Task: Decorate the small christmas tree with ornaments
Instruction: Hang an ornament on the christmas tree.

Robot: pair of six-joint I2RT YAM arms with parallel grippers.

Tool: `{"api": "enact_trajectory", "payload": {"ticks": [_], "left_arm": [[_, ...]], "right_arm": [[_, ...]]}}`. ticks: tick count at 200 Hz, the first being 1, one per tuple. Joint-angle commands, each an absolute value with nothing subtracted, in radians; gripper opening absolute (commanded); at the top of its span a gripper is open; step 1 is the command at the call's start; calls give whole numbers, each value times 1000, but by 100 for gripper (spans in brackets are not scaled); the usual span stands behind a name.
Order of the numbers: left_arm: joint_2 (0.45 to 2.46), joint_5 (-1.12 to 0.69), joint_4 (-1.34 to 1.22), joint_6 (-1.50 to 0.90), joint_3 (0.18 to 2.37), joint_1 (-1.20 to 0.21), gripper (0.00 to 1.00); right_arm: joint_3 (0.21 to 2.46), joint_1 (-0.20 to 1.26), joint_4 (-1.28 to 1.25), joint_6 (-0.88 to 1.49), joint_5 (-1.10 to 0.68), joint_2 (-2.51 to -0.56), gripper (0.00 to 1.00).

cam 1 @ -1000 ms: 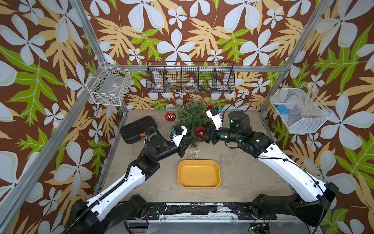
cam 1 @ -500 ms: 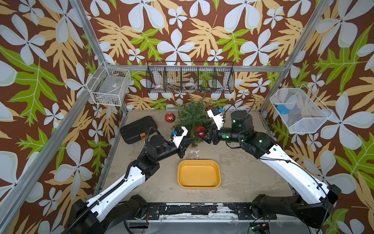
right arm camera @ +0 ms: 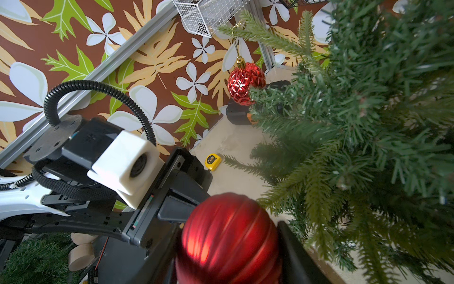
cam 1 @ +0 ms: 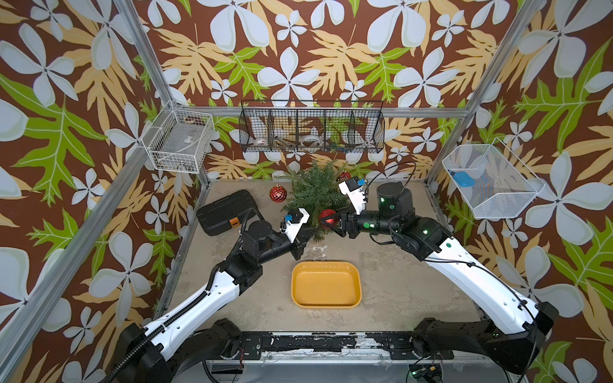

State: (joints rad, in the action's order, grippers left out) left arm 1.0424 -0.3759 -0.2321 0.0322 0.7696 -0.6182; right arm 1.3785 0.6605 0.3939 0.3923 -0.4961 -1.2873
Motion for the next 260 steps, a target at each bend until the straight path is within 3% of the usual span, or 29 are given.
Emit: {"api": "enact_trajectory", "payload": {"ticks": [1, 71, 130, 190, 260], "left_arm": [[1048, -315, -223, 37, 781, -617, 0], [1086, -212, -198, 20, 806, -617, 0], [1050, -334, -268, 5, 775, -617, 0], [1012, -242, -197, -6, 780, -617, 0], [946, -197, -163, -15, 762, -617, 0]], "right_arm": [[1391, 663, 378, 388, -491, -1293, 40], [1420, 661, 404, 371, -396, -1296, 39], [1414, 658, 422, 365, -351, -1300, 38], [1378, 658, 319, 412, -583, -1296, 39], [1370, 657, 318, 416, -595, -1289, 39]]}}
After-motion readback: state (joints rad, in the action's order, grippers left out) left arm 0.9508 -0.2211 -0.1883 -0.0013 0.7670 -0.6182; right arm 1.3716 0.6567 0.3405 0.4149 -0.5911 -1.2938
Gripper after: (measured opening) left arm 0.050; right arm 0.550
